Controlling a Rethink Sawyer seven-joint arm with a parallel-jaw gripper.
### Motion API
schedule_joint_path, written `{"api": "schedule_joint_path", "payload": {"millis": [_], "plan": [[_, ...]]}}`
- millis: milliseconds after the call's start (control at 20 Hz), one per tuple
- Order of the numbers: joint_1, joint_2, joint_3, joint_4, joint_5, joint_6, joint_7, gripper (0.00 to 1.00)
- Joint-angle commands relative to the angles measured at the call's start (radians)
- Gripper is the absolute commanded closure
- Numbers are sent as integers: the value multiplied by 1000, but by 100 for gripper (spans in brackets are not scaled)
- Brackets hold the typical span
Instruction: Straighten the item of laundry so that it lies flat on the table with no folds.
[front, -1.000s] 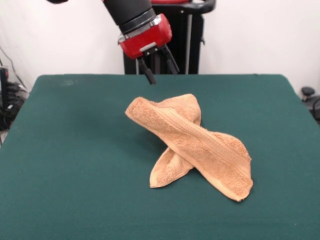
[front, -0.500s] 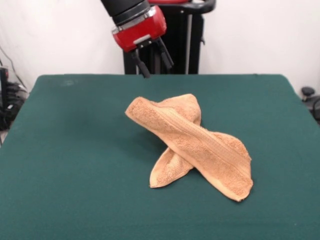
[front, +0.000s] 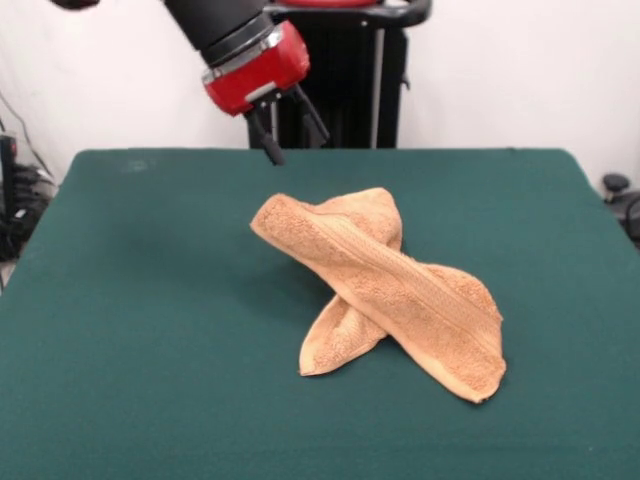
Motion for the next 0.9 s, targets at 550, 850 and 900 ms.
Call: {"api": "schedule_joint_path", "payload": {"millis": [550, 850, 900], "plan": [[-79, 494, 49, -296, -200, 144, -284, 0], [-60, 453, 29, -278, -213, 157, -164, 0], [-62, 448, 47, -261, -209, 144, -145, 0]]}}
